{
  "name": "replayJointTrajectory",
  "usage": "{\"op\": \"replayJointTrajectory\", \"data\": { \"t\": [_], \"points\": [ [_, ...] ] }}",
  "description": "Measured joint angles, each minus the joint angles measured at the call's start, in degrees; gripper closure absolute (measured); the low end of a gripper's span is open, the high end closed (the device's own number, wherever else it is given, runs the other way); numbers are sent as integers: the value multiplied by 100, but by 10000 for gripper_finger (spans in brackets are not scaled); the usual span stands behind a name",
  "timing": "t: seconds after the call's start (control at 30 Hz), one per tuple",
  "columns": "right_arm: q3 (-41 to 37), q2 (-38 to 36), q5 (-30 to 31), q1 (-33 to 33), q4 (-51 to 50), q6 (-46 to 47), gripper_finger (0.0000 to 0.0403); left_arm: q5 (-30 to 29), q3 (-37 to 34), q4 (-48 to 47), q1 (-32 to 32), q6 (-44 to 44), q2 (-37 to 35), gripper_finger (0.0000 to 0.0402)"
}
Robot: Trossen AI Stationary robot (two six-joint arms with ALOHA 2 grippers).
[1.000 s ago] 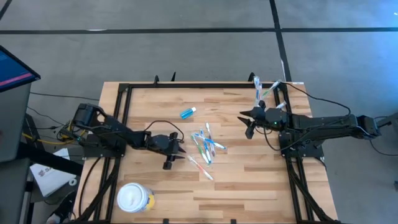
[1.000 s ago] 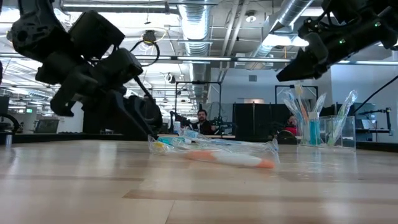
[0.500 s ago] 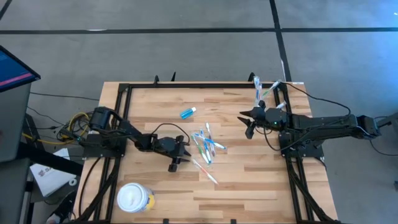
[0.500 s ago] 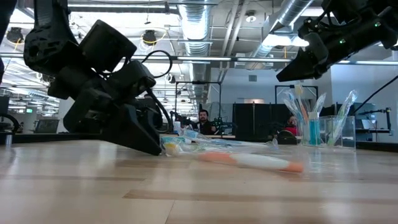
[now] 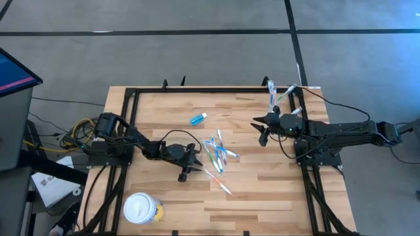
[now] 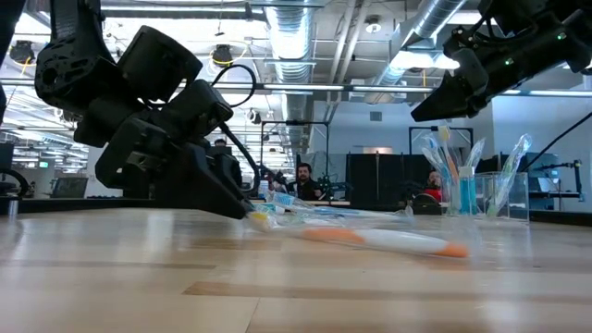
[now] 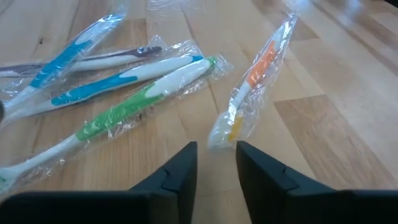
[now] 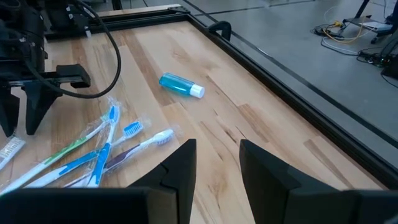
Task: Pick & Place toothbrushing station
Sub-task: Put the orange toothbrush into the transparent organizer
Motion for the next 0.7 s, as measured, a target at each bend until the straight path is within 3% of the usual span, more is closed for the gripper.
{"op": "replayJointTrajectory", "data": {
  "t": [0.2, 0.47, 0.7],
  "points": [
    [0, 2, 0, 0, 0, 0, 290, 2, -1, -26, 0, 2, 40, 392],
    [0, 2, -12, 0, 0, 2, 290, 175, 0, -3, 0, -31, -7, 401],
    [0, 2, -19, 0, 0, 47, 290, -205, -2, -60, 0, -272, -705, 401]
  ]
}}
